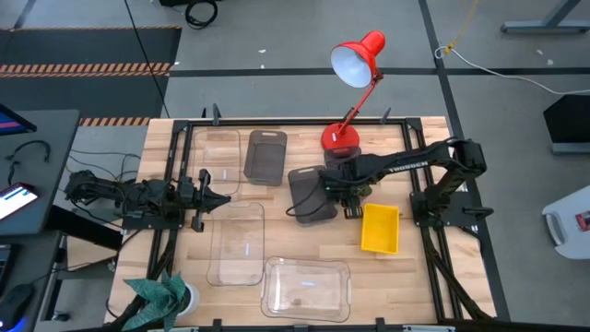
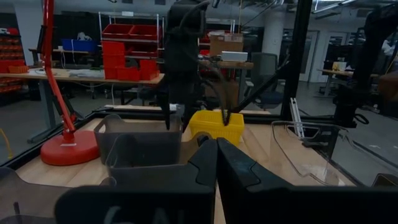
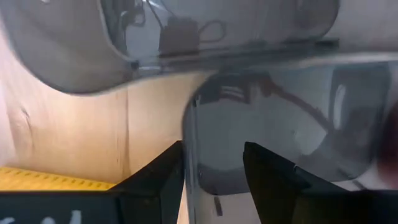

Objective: Stack baskets by color
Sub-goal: Stack the middle black bin on the bottom black bin

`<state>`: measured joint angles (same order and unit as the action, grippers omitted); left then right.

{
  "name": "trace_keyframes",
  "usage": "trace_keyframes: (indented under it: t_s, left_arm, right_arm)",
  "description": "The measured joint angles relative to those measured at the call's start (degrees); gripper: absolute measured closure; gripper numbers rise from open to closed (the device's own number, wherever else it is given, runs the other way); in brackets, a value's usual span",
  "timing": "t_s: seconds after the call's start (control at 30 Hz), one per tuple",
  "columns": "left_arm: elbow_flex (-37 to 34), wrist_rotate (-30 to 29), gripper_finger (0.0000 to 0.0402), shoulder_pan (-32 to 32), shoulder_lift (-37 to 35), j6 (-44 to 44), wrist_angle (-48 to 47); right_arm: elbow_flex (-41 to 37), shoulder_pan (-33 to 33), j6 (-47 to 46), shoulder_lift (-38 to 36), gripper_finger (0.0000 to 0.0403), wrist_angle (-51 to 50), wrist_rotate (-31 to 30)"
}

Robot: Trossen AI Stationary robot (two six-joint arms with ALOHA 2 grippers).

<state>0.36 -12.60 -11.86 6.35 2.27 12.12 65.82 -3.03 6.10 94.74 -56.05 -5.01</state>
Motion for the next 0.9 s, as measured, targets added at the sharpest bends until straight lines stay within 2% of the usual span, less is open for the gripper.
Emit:
trace_keyframes:
  t_s: [0.23, 0.47, 0.6, 0.9]
  left_arm:
    - [0.0, 0.0, 0.0392, 0.0, 0.0, 0.0, -0.1]
    - [0.0, 0.0, 0.0392, 0.0, 0.0, 0.0, 0.0]
    - [0.0, 0.0, 0.0392, 0.0, 0.0, 0.0, 0.0]
    - [0.0, 0.0, 0.0392, 0.0, 0.0, 0.0, 0.0]
  right_arm:
    - [-5.8, -2.7, 1.5, 0.0, 0.0235, 5.5, 3.6]
    - [-9.4, -2.8, 2.6, 0.0, 0.0246, 8.3, 3.6]
    - [-11.0, -2.8, 2.7, 0.0, 0.0279, 9.6, 3.6]
    - [-10.6, -2.7, 1.6, 0.0, 0.0393, 9.3, 4.4]
